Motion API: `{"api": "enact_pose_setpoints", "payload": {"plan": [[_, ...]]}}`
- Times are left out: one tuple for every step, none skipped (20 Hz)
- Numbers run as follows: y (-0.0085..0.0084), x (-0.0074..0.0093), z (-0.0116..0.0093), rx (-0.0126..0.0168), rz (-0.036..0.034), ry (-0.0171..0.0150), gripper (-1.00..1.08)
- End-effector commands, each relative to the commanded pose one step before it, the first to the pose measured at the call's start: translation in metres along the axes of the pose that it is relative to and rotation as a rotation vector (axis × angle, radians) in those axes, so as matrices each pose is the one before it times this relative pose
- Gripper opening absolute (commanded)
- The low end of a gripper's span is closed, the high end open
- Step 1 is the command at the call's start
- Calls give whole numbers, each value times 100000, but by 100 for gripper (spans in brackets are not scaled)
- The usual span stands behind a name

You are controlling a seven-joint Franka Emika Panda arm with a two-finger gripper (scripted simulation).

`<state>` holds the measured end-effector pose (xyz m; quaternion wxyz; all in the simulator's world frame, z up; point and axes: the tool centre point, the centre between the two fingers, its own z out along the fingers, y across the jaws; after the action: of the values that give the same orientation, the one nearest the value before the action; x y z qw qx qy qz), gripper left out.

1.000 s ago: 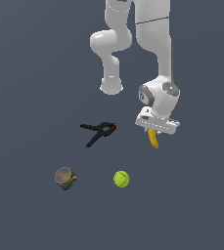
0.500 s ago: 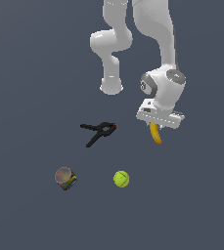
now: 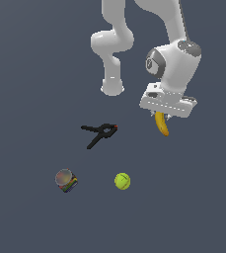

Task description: Pick up a designated object from a clutter of objects.

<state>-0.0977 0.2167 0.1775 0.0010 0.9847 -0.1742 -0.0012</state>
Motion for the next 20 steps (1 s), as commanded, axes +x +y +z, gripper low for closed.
{"api": "enact_pose_setpoints", "payload": {"plan": [[89,243,-2581,141,-40,58,-100],[33,106,-976,0,0,0,-100],[32,107,-975,0,0,0,-100],[31,108,-974,0,0,0,-100],[30,109,-974,0,0,0,-100],[29,110,-975,0,0,0,-100],[33,95,-1006,57,-28,26,-100],[27,114,-978,0,0,0,-100],[25,115,-980,0,0,0,-100],[24,118,-982,0,0,0,-100],[22,120,-984,0,0,0,-100],[20,122,-987,0,0,0,-100],[18,125,-989,0,0,0,-100],[15,128,-991,0,0,0,-100],[13,132,-994,0,0,0,-100],[10,112,-991,22,-18,40,-100],[6,128,-920,0,0,0,-100],[3,124,-871,0,0,0,-100],[1,119,-821,0,0,0,-100],[-2,115,-771,0,0,0,-100]]}}
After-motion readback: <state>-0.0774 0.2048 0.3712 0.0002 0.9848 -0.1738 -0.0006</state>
